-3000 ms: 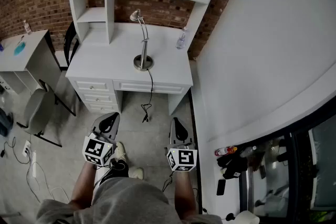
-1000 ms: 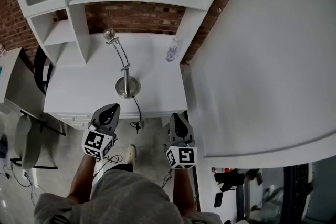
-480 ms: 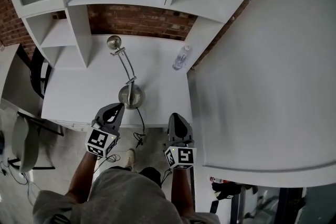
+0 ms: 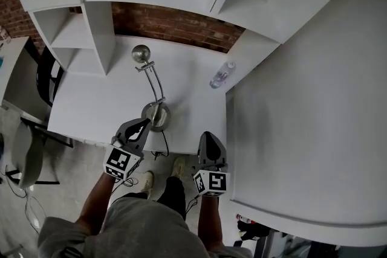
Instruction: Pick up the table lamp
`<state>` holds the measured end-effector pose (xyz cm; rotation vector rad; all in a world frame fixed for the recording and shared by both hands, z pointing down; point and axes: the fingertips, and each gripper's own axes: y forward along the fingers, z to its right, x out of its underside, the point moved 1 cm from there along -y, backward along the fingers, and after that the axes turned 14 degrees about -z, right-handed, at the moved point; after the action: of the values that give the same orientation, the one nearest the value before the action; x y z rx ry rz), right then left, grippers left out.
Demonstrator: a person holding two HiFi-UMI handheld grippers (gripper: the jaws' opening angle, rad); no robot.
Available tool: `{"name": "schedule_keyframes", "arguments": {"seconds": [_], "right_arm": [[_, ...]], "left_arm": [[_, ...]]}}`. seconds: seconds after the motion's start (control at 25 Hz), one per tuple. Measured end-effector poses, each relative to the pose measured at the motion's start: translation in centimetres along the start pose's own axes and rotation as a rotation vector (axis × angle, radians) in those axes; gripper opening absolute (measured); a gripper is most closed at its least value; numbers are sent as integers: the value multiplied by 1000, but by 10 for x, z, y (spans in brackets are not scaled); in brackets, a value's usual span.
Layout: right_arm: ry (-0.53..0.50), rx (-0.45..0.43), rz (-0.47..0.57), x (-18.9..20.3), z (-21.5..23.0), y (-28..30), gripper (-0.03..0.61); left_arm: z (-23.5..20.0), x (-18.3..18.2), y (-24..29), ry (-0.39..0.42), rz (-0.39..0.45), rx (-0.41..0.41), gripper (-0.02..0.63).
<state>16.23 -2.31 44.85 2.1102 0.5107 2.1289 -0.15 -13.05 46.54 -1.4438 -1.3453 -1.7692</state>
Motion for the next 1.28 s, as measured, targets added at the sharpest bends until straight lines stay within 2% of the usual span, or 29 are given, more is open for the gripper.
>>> {"name": "schedule_keyframes", "arguments": {"seconds": [0.68, 1.0, 1.2, 1.28], "right_arm": [[-70, -261, -74, 3, 27, 107, 23], [-101, -311, -108, 31, 43, 134, 23], [-105, -315, -119, 49, 48, 144, 23], [-98, -313, -121, 53, 49, 146, 24]], "left_arm": [[-16, 28, 55, -115, -71, -184, 3], [-22, 55, 83, -147, -97, -245, 3], [-23, 64, 96, -133, -87, -241, 5], [-23, 65, 99, -132, -82, -233, 37]]}}
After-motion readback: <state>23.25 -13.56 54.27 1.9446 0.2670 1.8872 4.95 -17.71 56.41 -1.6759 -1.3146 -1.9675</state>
